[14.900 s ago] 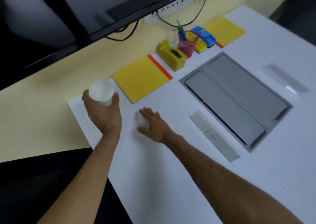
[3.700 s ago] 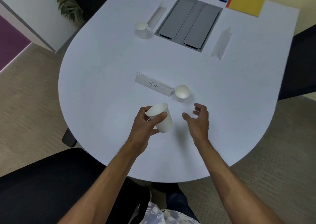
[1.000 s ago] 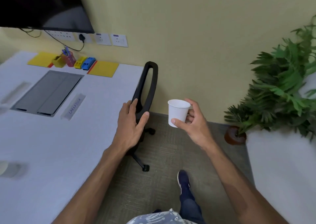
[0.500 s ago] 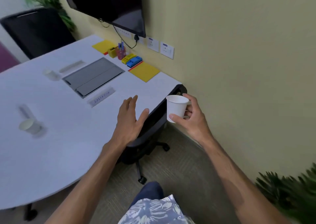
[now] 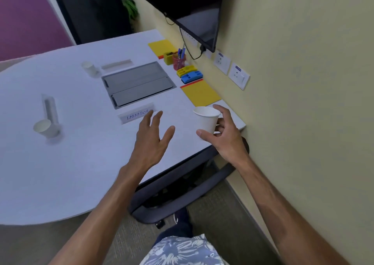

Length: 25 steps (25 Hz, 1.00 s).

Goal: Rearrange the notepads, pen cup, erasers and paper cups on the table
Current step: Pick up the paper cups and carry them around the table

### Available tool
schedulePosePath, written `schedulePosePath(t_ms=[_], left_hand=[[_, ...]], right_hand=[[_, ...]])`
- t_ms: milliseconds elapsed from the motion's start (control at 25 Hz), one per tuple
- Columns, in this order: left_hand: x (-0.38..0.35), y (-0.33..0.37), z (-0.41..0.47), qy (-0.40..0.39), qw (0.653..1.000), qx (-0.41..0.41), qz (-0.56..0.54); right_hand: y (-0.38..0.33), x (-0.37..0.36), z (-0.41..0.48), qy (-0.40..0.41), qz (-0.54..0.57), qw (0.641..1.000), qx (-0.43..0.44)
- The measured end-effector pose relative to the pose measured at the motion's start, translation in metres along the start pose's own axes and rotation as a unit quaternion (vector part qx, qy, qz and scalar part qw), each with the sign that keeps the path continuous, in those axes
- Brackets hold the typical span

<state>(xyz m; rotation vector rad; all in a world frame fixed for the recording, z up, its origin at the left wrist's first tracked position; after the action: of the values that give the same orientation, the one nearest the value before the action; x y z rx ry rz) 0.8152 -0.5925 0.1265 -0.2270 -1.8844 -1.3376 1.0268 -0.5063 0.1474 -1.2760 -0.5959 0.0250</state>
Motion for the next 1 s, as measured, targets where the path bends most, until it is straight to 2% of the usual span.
schedulePosePath(t_ms=[280, 480, 720, 1000], left_hand=[[-0.018, -0.022, 0.069, 0.022, 0.997, 0.056, 0.057], [-0.064, -0.063, 0.111, -0.013, 0.986, 0.091, 0.139], [-0.131, -0.128, 0.166, -0.062, 0.965, 0.143, 0.210], [-0.199, -0.192, 0.219, -0.033, 0.948, 0.196, 0.251]], right_hand=[[0.028, -0.042, 0.092, -0.084, -0.004, 0.996, -0.002], [0.063, -0.079, 0.137, -0.132, -0.027, 0.991, 0.003], [0.144, -0.131, 0.188, -0.177, -0.034, 0.984, -0.011], [0.237, -0.187, 0.244, -0.190, -0.065, 0.980, 0.004]])
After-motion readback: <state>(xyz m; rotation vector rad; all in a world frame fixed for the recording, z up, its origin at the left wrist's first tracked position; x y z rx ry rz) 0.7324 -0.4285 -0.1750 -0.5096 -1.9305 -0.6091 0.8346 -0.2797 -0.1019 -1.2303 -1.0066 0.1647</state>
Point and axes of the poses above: each hand's wrist, its own z-axis towards the middle knuckle, its own x-axis out of the back of the hand, y = z × x, the point moved 9 cm from there along z, towards the middle knuckle, and after that the axes turned 11 degrees about x, right-handed, at the moved point
